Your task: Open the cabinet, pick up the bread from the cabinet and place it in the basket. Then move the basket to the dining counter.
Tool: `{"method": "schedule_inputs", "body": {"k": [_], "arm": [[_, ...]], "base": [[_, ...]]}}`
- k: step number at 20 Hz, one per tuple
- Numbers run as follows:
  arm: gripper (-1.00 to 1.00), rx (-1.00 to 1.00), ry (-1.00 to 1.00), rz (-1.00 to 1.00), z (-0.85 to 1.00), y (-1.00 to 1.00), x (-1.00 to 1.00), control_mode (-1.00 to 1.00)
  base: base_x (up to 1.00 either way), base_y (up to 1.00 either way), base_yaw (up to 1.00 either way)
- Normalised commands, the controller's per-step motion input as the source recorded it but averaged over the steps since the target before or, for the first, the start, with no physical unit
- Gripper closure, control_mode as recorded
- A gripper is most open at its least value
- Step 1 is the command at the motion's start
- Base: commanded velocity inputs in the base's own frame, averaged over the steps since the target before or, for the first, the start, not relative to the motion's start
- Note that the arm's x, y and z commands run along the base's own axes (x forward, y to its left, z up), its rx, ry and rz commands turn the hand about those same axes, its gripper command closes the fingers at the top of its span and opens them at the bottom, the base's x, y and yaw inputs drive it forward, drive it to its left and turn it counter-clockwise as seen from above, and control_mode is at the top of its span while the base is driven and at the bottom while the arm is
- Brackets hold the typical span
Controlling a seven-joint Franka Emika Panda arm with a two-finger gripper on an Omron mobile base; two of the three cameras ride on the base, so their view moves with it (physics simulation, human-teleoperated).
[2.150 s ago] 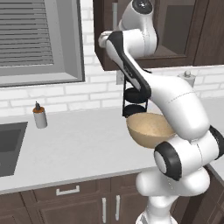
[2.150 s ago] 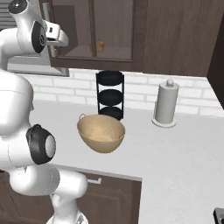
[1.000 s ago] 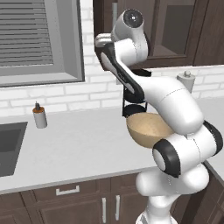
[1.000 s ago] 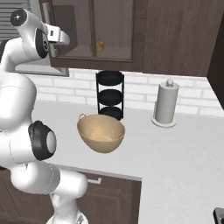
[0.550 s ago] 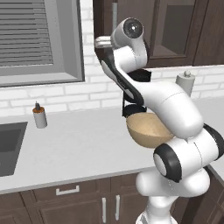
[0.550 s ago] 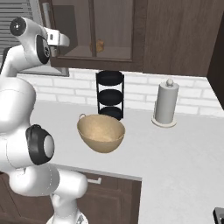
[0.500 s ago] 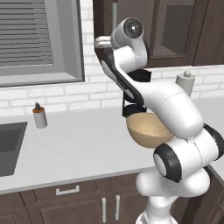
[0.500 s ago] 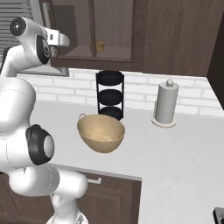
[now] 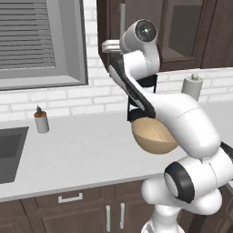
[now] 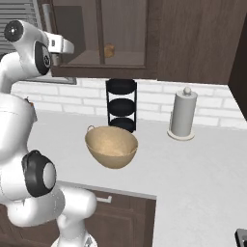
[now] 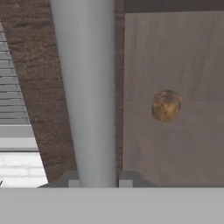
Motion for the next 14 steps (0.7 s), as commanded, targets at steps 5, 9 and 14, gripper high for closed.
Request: {"method": "schedule_inputs", "body": {"k": [5, 9, 14], "arm": [[1.00, 0.06, -0.15, 0.19, 0.00, -1.00, -1.00, -1.00], [1.00, 0.08, -0.10, 0.20, 0.00, -1.00, -1.00, -1.00], [1.00, 0.01, -0.04, 0.18, 0.00, -1.00, -1.00, -1.00]], "base": [[0.00, 0.00, 0.00], [0.00, 0.00, 0.00], [0.00, 0.00, 0.00]]}}
